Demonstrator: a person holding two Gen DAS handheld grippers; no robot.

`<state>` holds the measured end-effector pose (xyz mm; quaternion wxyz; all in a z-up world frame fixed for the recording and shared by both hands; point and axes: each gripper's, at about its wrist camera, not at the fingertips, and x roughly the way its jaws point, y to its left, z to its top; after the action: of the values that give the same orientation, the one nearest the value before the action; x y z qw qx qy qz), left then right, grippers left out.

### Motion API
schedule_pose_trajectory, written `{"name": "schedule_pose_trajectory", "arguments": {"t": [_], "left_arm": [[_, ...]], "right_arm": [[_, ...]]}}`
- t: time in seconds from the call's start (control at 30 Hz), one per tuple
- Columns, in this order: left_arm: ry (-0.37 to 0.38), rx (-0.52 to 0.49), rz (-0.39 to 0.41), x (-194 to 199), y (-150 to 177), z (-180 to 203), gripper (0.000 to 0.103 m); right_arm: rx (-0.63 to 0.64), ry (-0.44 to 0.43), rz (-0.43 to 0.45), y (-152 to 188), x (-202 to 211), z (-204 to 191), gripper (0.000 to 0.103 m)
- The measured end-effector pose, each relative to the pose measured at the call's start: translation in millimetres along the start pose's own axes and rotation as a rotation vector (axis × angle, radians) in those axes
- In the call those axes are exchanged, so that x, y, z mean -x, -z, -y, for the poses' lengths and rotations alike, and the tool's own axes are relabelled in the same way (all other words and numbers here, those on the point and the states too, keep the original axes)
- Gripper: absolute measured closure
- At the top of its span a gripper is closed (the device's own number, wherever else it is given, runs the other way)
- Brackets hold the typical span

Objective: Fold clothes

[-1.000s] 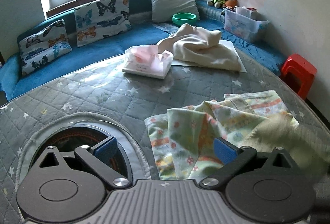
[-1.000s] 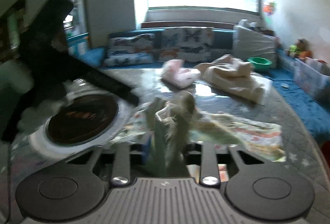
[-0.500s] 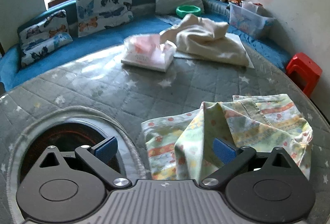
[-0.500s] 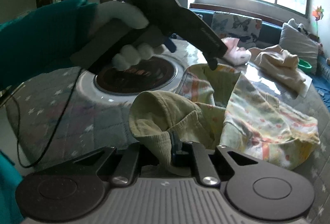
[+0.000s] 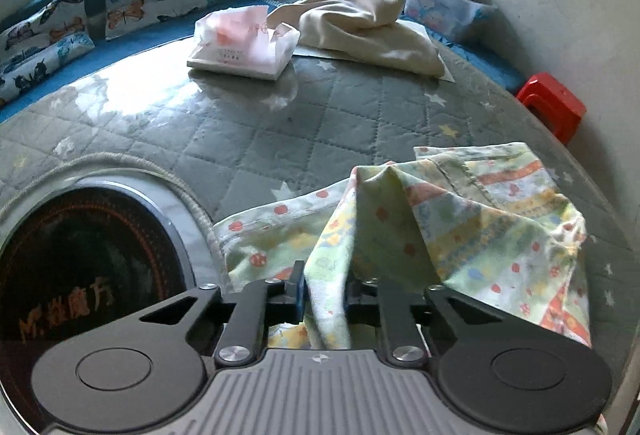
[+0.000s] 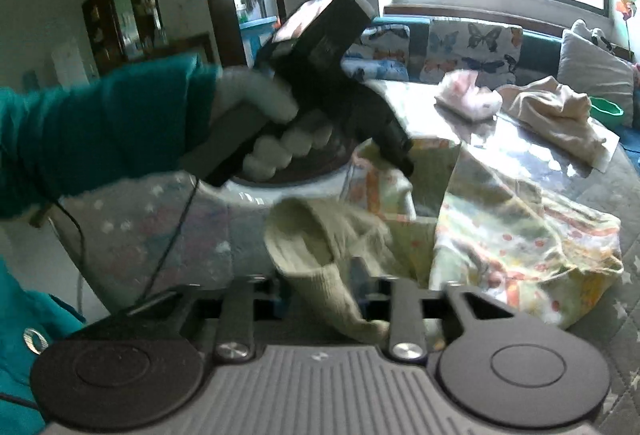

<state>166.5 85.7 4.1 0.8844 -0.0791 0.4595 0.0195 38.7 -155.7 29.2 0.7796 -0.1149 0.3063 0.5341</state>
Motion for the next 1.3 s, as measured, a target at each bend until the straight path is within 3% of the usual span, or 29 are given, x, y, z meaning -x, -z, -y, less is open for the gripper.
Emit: {"name": "schedule_pose_trajectory", "arguments": {"t": [0.13, 0.27, 0.47, 0.77, 0.87, 0.93, 1.03, 1.13, 1.3], "left_arm": [[0.022, 0.018, 0.019, 12.0, 6.6, -4.1, 0.088], [0.050, 0.043, 0.041, 25.8, 14.7, -6.7, 0.089], [0.094, 0.058, 0.081, 49.2, 28.1, -1.7, 0.089], [0.130, 0.054, 0.106, 68.8, 46.9, 8.5, 0.090], [0.134, 0.054, 0.111, 72.2, 52.4, 8.9, 0.090], [0.132, 0.060, 0.111, 73.4, 55.6, 6.8, 0.090], [0.126, 0.068, 0.109, 73.0, 58.7, 4.8, 0.090], [0.120, 0.068, 0.107, 71.8, 61.5, 5.4, 0.090], [0.121, 0.052, 0.101, 71.2, 68.6, 12.5, 0.089]], "right_arm": [[-0.031, -0.001, 0.058, -10.8, 16.8, 12.8, 0.047], [-0.086, 0.075, 0.103, -21.7, 20.4, 32.1, 0.047], [-0.168, 0.271, 0.061, -25.8, -20.9, 58.7, 0.047], [-0.131, 0.335, 0.003, -20.9, -75.3, 61.2, 0.047], [-0.098, 0.387, -0.058, -12.8, -88.4, 58.9, 0.056], [-0.086, 0.417, -0.067, -8.5, -87.1, 57.2, 0.078], [-0.098, 0.443, -0.039, -4.1, -70.6, 56.7, 0.088], [-0.116, 0.482, -0.006, -0.7, -52.9, 57.6, 0.093], [-0.175, 0.566, 0.024, 10.0, -22.2, 70.9, 0.094]]}}
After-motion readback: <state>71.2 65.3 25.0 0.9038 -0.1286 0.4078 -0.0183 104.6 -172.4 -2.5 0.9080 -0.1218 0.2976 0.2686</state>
